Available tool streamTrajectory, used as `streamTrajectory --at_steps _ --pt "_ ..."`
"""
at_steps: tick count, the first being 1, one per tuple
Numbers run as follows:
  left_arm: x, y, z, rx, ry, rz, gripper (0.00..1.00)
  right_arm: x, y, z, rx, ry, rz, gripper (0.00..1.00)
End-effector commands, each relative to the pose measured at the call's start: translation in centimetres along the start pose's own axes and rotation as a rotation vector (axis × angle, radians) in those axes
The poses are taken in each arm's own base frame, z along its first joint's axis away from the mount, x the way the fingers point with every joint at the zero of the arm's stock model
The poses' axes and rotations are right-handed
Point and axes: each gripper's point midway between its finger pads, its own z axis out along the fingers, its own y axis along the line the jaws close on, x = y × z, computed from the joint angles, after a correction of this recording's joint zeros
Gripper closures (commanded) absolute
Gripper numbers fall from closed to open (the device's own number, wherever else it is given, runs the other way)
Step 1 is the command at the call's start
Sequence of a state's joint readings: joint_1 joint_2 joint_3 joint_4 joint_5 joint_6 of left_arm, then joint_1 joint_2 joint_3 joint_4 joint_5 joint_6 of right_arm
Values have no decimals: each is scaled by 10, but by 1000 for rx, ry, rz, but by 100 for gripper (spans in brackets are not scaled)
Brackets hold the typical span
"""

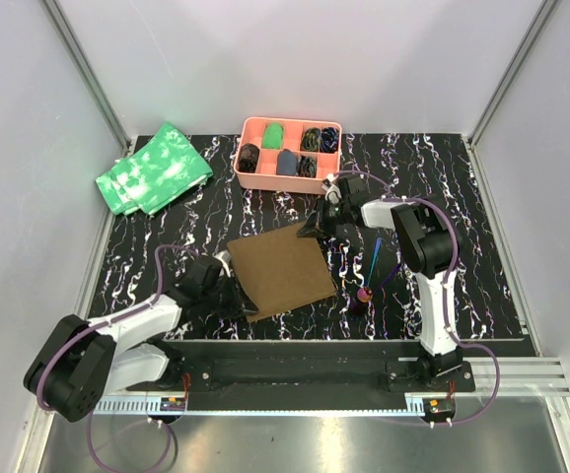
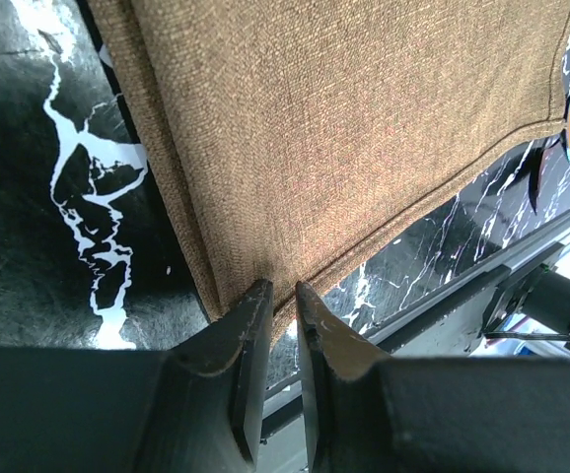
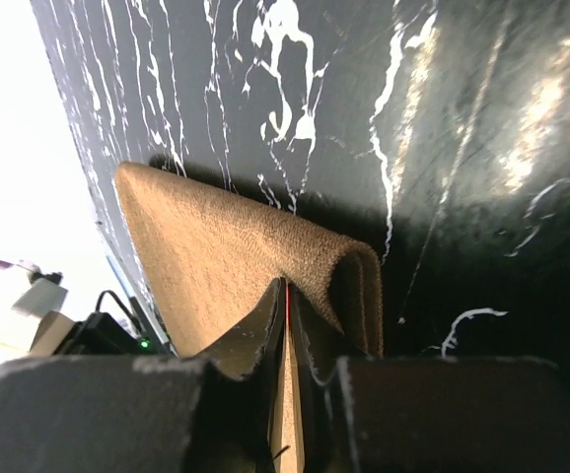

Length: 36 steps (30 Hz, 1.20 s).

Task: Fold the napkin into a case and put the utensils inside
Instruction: Smooth out the square-folded napkin at the center of the board, then pick up the top corner of the square-folded napkin from the center of the board.

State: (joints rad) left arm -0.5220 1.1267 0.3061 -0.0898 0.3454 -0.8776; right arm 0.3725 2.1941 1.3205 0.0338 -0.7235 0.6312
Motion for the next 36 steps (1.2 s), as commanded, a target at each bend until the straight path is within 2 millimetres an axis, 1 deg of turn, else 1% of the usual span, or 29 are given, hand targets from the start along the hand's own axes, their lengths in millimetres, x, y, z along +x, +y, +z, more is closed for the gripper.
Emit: streamTrajectory --at_steps 1,2,3,4,5,7,8,9,10,11,12,13,14,15,17,18,19,20,21,22,23,24,26,27,28,29,31,36 --pt "13 31 2 -112 3 -45 77 -35 -3 -3 -23 -81 -20 87" --pt "14 34 2 -121 4 -47 78 -37 -5 -4 -24 -81 -11 86" --pt "15 35 1 -122 3 -49 78 -40 -12 -5 -24 -83 8 84" --pt "17 37 1 -124 7 -45 78 -40 -12 -7 -34 -78 18 81" --pt "16 36 0 -115 -1 -39 78 -41 -10 -9 -38 -81 21 80" --pt "15 31 -2 -96 -6 -13 78 -39 3 -21 -41 -84 -4 73" --pt "12 25 -5 -76 -17 0 77 -32 5 -28 -22 -64 -1 65" --pt "10 20 -6 -58 -22 14 76 -26 19 -47 -7 -65 -18 59" --pt "8 7 -9 -18 -20 35 76 -22 16 -58 68 -85 -32 55" --pt "6 0 -12 6 -27 49 75 -1 5 -72 166 -40 -23 44" --pt "4 -7 -14 24 -32 58 75 11 12 -95 222 -61 -42 40" --pt "0 -15 -17 46 -40 61 74 29 1 -107 321 -45 -28 38" --pt "-1 -19 -18 58 -43 69 74 52 1 -121 344 -36 -34 37" --pt "-1 -22 -19 65 -40 70 74 65 0 -126 362 -25 -27 36" --pt "-2 -29 -20 82 -32 73 74 102 -11 -141 437 4 13 37" --pt "0 -32 -20 86 -25 80 74 113 -14 -146 463 2 21 38" --pt "0 -33 -20 87 -22 83 74 120 -17 -151 492 -22 18 38" --pt "1 -34 -19 86 -19 86 74 140 -12 -152 483 -19 21 39" --pt "2 -34 -19 86 -15 87 74 148 -11 -150 472 -22 30 41" --pt "4 -32 -18 81 -14 77 74 152 -6 -145 439 -25 29 46" --pt "4 -32 -18 83 -12 76 74 164 -9 -141 440 -3 49 49" --pt "5 -32 -18 86 -7 74 74 167 -11 -139 442 6 53 52" --pt "6 -34 -19 92 -6 79 74 170 -14 -132 442 12 52 55" --pt "6 -36 -20 97 -4 83 74 170 -12 -128 433 10 40 56" --pt "5 -37 -20 100 -7 85 74 170 -13 -126 433 11 38 60" --pt "5 -37 -21 99 -6 83 74 170 -17 -125 441 13 43 62" --pt "5 -39 -22 103 -9 87 74 169 -17 -122 432 8 40 67" --pt "4 -39 -21 99 -12 84 74 169 -16 -117 410 13 43 69"
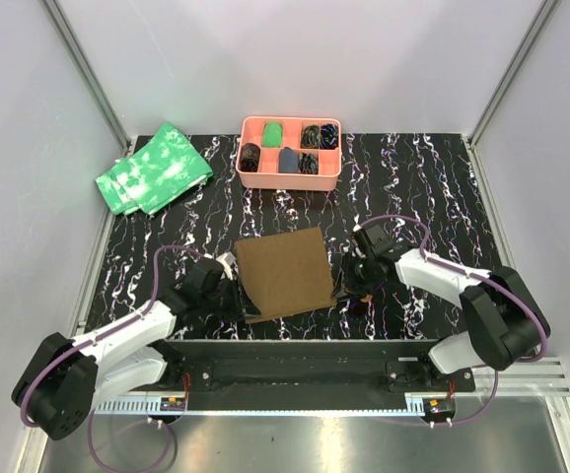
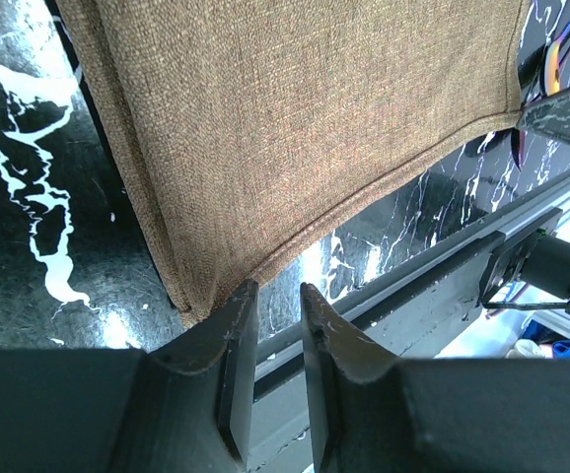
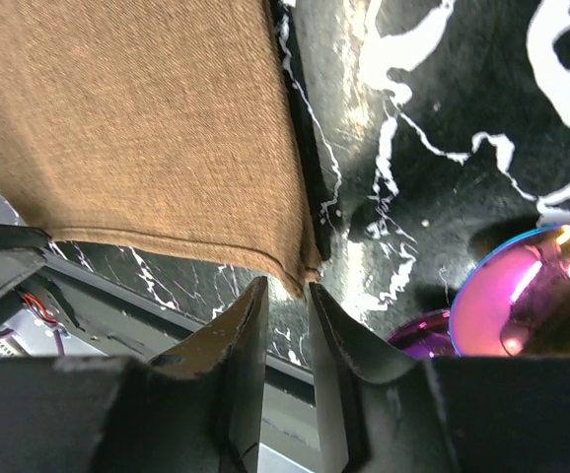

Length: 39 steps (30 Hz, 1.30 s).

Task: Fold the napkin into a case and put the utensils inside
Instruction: Pick up the top corner of the square-folded napkin from the center of the board.

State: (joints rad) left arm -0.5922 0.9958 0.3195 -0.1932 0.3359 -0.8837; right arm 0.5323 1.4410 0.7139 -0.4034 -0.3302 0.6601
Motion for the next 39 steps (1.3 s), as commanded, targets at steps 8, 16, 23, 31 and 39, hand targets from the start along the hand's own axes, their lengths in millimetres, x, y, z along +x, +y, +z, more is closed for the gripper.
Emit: streamTrajectory --at_steps 8,16,23,31,39 --pt "-8 -20 -4 57 -20 24 74 -7 7 11 -30 -19 -4 75" --pt "-9 -20 -5 58 -33 22 74 -10 13 -2 -40 -42 -23 91" --pt "-3 -1 2 1 -30 1 74 -17 27 -22 -51 -56 -67 90" --pt "-8 -4 -5 16 -74 -15 74 -20 63 -17 -179 -11 -113 96" --pt "6 27 3 -78 -49 -67 77 -59 147 6 -380 11 -190 99"
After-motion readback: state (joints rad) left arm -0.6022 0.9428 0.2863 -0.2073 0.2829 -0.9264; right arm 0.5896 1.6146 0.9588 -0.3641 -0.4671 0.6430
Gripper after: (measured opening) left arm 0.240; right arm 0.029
